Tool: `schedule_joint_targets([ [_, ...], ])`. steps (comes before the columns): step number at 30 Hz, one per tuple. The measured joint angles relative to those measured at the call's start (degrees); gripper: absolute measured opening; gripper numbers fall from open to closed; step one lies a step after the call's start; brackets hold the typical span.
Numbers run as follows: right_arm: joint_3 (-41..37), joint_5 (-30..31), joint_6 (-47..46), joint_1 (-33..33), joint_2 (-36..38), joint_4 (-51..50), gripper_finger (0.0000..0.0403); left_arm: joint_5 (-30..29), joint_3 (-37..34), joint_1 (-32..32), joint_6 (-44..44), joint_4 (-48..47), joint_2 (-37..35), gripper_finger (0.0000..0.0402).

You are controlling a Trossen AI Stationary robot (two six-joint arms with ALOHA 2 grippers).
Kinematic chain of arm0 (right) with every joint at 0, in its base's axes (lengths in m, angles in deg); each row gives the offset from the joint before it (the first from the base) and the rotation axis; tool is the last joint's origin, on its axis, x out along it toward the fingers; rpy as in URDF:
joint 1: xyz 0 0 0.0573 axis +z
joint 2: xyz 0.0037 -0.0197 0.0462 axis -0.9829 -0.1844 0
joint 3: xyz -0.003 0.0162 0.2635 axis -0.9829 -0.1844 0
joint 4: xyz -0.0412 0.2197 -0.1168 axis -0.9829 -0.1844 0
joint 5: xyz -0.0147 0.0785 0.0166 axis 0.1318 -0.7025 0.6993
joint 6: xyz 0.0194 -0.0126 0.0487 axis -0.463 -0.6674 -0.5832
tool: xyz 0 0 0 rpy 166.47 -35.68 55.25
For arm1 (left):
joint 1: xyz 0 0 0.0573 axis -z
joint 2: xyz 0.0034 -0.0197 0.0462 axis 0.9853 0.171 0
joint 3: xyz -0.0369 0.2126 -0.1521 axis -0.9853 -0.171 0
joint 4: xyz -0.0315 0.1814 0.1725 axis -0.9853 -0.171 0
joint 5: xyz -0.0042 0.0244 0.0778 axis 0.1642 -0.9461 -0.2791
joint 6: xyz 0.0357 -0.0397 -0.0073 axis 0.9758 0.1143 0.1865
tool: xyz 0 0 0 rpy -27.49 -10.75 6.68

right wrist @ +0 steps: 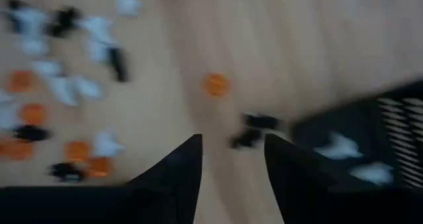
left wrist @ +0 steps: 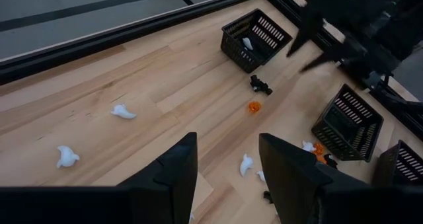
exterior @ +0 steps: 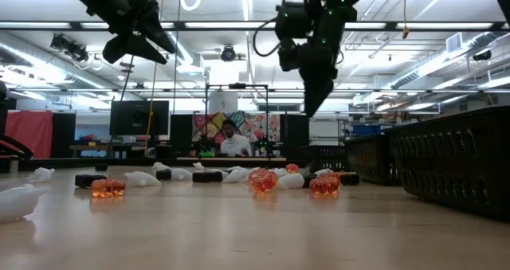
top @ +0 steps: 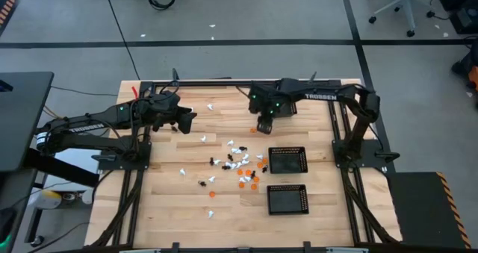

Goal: Sort Halloween decoration
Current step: Put the orange pumpkin toy into the center black bin

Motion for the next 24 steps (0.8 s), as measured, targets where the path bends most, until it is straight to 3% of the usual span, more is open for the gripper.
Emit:
schedule_joint_targets([
  [12, -0.12, -2.59, 2.66, 5.84, -6.46, 5.39, 0.0168, 0.0, 0.0, 0.0, 0.48, 0.04, 0.02, 0.0172],
  [24, 5.91, 3.12, 9.48, 4.63, -16.31, 5.61, 0.0175, 0.0, 0.0, 0.01, 0.39, 0.01, 0.01, 0.0172],
])
